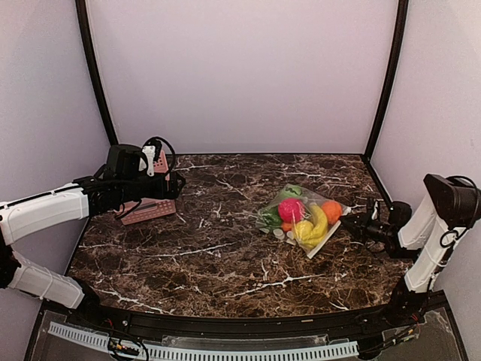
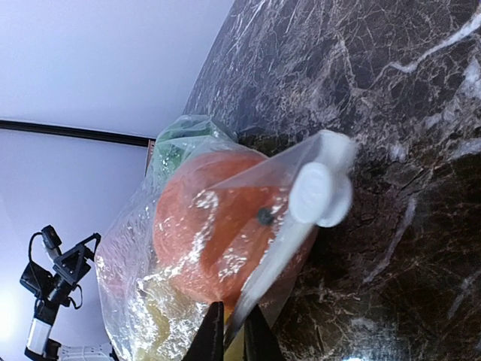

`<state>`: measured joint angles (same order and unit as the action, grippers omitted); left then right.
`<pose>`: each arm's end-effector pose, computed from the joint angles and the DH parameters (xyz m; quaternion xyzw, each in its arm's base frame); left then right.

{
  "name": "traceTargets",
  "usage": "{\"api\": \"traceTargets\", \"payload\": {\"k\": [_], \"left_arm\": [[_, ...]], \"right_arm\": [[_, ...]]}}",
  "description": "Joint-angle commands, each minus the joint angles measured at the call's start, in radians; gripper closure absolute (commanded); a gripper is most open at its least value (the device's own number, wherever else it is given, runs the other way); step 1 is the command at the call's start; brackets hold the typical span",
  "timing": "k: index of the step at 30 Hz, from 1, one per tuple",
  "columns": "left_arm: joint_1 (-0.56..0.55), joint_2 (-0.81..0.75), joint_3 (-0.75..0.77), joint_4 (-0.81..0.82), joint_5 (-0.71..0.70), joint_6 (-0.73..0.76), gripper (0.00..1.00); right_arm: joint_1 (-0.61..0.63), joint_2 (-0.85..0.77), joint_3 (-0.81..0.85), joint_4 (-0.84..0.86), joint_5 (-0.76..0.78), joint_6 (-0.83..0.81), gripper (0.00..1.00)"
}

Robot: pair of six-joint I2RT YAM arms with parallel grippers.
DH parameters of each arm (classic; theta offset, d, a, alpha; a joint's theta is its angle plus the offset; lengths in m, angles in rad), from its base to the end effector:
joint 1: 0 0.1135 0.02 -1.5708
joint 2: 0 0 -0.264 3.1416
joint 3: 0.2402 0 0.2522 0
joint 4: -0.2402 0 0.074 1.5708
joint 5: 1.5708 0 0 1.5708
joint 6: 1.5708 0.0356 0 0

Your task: Open the zip-top bag and remove the fake food

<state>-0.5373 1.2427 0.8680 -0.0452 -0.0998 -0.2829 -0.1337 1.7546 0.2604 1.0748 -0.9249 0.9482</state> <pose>0.2465 -0.1427 0.2850 0.0794 0.8346 -0.1783 0.5151 0.2357 -0.0030 0.0945 0.1784 0.7686 0.5366 0.2992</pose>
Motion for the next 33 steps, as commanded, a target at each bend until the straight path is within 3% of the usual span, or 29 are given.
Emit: {"api": "traceTargets", "payload": {"k": [1,10,16,21,25,33], "left_arm": [[-0.007,-0.003,0.008,0.015,0.019,0.025,0.01],[-0.062,-0.003,0.039,0.037,0.052,0.111,0.01],[-0.169,0.047,0.125,-0.013,0.057,0.215,0.01],[-0.290,0.112,0.230,-0.048,0.084,0.300,0.01],[-0.366,0.195,0.328,-0.085,0.092,0.352,0.11],[-0.463,0.342,0.516,-0.162,0.155,0.412,0.44]], "right_arm": [[0.017,-0.026,0.007,0.098,-0.024,0.051,0.97],[0.180,-0.294,-0.010,-0.021,0.073,0.101,1.00],[0.336,-0.525,0.057,-0.281,0.230,0.062,1.00],[0.460,-0.615,0.122,-0.371,0.351,0.070,1.00],[0.547,-0.599,0.156,-0.370,0.421,0.094,1.00],[0.746,-0.522,0.246,-0.326,0.597,0.136,1.00]]}}
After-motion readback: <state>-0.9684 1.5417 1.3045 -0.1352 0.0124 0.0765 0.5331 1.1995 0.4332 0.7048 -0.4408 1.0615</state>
